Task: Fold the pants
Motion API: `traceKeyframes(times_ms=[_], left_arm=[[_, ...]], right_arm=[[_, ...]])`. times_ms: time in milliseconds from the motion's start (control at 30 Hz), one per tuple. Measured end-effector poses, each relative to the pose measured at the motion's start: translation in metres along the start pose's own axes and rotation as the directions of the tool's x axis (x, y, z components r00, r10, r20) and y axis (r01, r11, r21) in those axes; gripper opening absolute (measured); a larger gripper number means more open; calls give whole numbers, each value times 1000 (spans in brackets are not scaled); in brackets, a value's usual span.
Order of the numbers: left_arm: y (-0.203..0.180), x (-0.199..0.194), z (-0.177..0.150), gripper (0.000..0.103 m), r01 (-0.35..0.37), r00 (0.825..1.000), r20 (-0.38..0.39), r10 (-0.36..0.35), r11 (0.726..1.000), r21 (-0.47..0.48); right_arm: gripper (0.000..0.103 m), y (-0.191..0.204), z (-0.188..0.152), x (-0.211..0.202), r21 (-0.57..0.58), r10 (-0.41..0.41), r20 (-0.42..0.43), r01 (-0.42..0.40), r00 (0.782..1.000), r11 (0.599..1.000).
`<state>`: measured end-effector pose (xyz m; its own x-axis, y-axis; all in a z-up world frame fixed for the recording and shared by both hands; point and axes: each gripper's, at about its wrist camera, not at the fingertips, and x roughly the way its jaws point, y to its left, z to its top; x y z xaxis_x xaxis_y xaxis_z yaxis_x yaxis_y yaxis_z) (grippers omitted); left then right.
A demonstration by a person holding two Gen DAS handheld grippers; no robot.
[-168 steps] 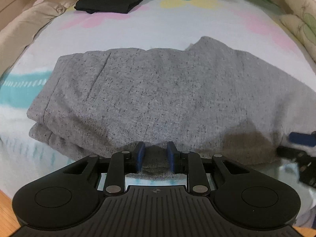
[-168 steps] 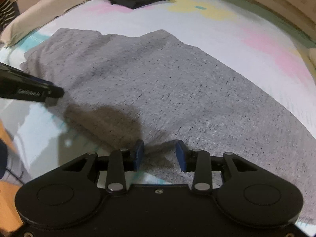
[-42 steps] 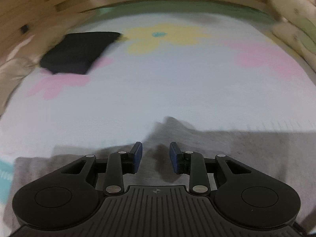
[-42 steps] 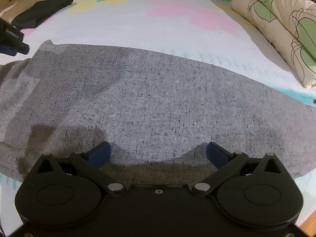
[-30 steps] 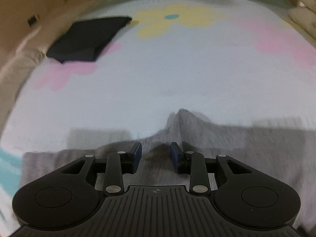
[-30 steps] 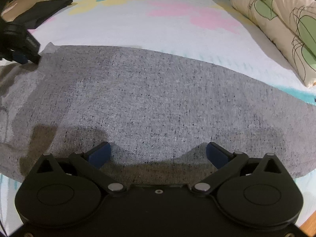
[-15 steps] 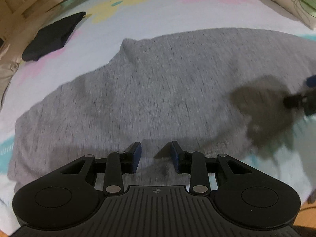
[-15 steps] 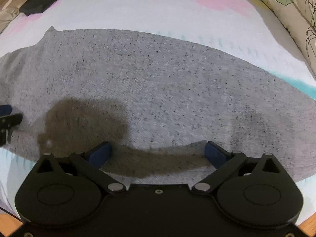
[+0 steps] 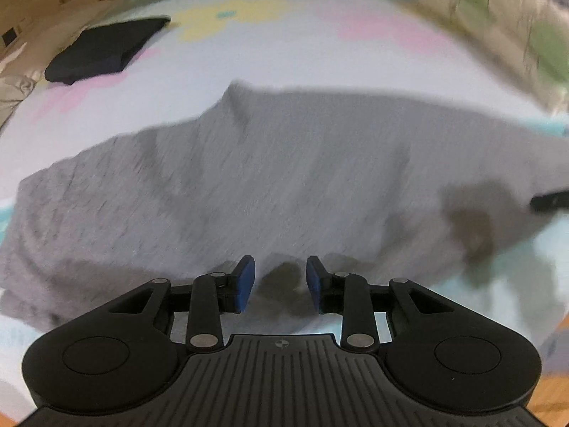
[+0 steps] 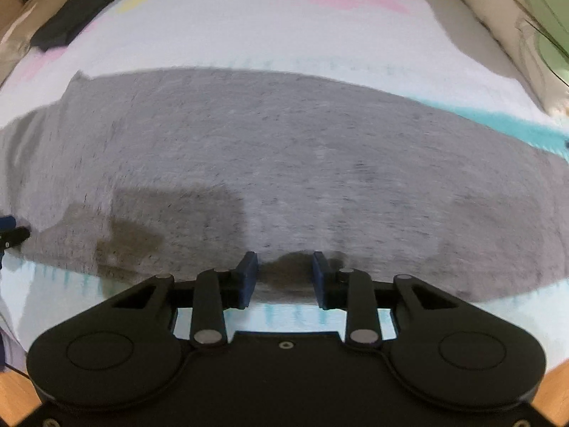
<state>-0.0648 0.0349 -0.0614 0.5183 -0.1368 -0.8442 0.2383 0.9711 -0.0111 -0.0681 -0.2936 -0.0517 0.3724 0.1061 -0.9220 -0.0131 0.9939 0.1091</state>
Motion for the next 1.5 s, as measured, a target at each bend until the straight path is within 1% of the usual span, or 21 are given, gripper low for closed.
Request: traceKeyframes(times_ms=[67, 167, 200, 267, 300, 367, 400, 433, 500, 567, 667, 733, 833, 933, 1000, 1100, 1233, 1367, 1400, 1467, 1500], left_arm=[[-11, 2, 9, 32, 9, 999, 30, -9, 1000, 4], [-26, 16, 18, 32, 16, 1000, 20, -16, 1000, 22], [-29, 23, 20, 32, 27, 1000, 0, -27, 999, 21], [-34, 38, 17, 33, 40, 996, -82, -40, 999, 9], [-37, 37, 14, 33, 23, 998, -61, -22, 1000, 15], [-49, 33, 12, 33, 7, 997, -73, -1, 997, 82], [-53, 30, 11, 33, 19, 997, -80, -10, 994, 106], [-54, 29, 10, 33, 28, 996, -85, -18, 993, 113], [-55, 29, 8, 33, 25, 996, -85, -16, 994, 107], [-53, 30, 9, 33, 27, 996, -92, -19, 995, 91], [-48, 30, 9, 34, 39, 994, -106, -35, 998, 40], [-43, 29, 8, 34, 50, 992, -115, -49, 999, 3], [-41, 32, 14, 34, 54, 991, -123, -56, 998, -18], [-43, 32, 13, 34, 49, 991, -124, -49, 999, -10], [-45, 34, 12, 34, 45, 991, -123, -45, 999, 2], [-47, 34, 11, 34, 43, 992, -122, -40, 999, 17], [-50, 32, 9, 34, 34, 993, -115, -29, 999, 42], [-51, 32, 9, 34, 31, 994, -108, -24, 997, 66], [-51, 31, 9, 35, 32, 994, -108, -25, 997, 67], [-50, 31, 8, 35, 35, 994, -107, -27, 997, 67], [-50, 31, 8, 35, 35, 994, -107, -28, 997, 67]], right_arm=[[55, -11, 1, -11, 74, 14, 51, -17, 999, 997], [70, -17, 2, -20, 145, -3, 116, -14, 993, 989], [70, -16, 0, -20, 151, -28, 129, 8, 991, 988], [70, -14, 1, -13, 135, -91, 142, 72, 986, 988], [70, -13, 1, -8, 118, -118, 131, 103, 984, 988], [69, -14, 1, 11, 86, -145, 34, 142, 989, 986], [68, -16, -2, 18, 80, -136, -16, 136, 991, 987], [68, -18, -6, 14, 94, -132, 12, 131, 991, 987], [68, -23, -6, 7, 86, -122, -7, 122, 993, 989], [67, -35, -4, 0, 92, -79, -12, 80, 997, 993], [69, -66, 0, -14, 196, -109, 17, 103, 994, 975], [69, -93, 5, -24, 299, -138, 34, 122, 990, 947], [70, -140, 8, -37, 472, -189, 39, 149, 981, 869], [70, -187, -6, -44, 655, -263, 19, 187, 965, 732], [70, -204, -15, -41, 708, -295, -14, 218, 955, 672], [70, -222, -26, -34, 740, -266, -33, 203, 963, 641], [70, -238, -39, -25, 801, -250, 6, 145, 968, 581], [71, -247, -44, -14, 830, -229, 38, 97, 973, 550], [72, -249, -45, -12, 836, -237, 42, 95, 971, 540], [72, -248, -44, -15, 850, -283, 81, 82, 956, 521], [69, -248, -43, -14, 850, -287, 109, 61, 952, 523]])
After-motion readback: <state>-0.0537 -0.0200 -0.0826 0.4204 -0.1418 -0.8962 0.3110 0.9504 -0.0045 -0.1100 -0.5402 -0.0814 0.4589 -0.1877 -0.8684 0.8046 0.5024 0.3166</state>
